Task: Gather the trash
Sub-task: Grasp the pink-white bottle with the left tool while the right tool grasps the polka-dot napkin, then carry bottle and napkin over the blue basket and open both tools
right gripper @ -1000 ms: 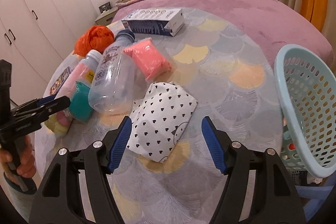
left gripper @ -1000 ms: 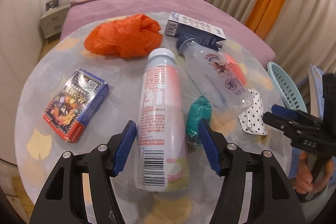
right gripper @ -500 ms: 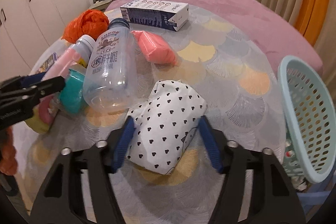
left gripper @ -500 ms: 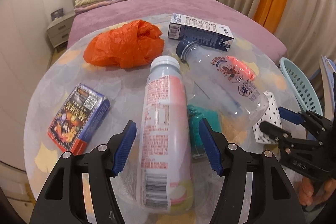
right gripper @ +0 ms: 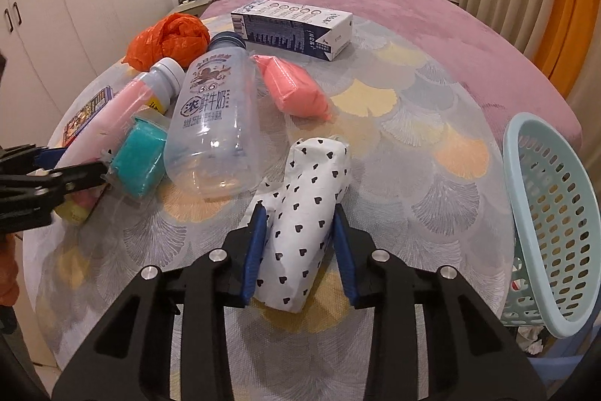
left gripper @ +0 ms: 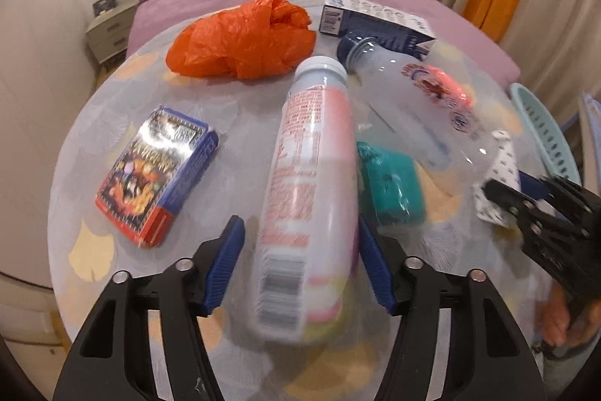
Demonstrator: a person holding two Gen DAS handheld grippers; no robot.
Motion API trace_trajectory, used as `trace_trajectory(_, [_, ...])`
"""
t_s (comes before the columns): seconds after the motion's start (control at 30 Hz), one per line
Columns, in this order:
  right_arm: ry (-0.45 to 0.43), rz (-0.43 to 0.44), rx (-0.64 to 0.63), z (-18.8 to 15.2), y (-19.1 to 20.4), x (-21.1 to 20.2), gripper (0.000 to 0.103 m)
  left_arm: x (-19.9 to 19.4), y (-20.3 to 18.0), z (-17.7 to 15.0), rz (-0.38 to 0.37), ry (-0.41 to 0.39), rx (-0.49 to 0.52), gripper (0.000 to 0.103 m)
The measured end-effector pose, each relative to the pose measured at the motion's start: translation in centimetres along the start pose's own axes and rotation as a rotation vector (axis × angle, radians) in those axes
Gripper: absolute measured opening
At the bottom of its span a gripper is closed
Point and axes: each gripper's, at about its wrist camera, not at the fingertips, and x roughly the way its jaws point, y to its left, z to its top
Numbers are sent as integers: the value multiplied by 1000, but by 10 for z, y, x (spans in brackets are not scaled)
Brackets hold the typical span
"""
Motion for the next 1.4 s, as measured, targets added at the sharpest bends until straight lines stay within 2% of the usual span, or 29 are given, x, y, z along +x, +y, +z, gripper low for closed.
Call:
trace_trajectory(0.1, [1, 4, -2, -1, -1, -2, 29, 8, -2, 10, -7, 0, -11, 51])
trace_trajectory(0.23, [-5, 15, -6, -1, -5, -5, 19, 14, -9, 23, 8, -8, 12, 47])
trace_trajectory(0.37, [-21, 31, 1, -1, -12, -13, 15, 11, -13, 23, 9, -33, 0, 47])
trace_trajectory(0.6, [-81, 75, 41, 2, -28, -37, 14, -27, -7, 12, -42, -154, -78, 46])
trace_trajectory(0.77, [-143, 77, 56, 2, -36, -62, 14, -59, -12, 12, -79, -236, -83, 46])
trace_trajectory(1.03, [-245, 53, 81, 0, -57, -107, 14, -96, -60, 19, -187, -331, -19, 46])
trace_trajectory(1.2, [-287, 26, 122, -3, -83, -129, 14, -93, -100, 26, -243, -341, 29, 46])
trace_trajectory(1.4, [-320, -34, 226, -13, -138, -149, 14, -77, -158, 35, -311, -311, 102, 46])
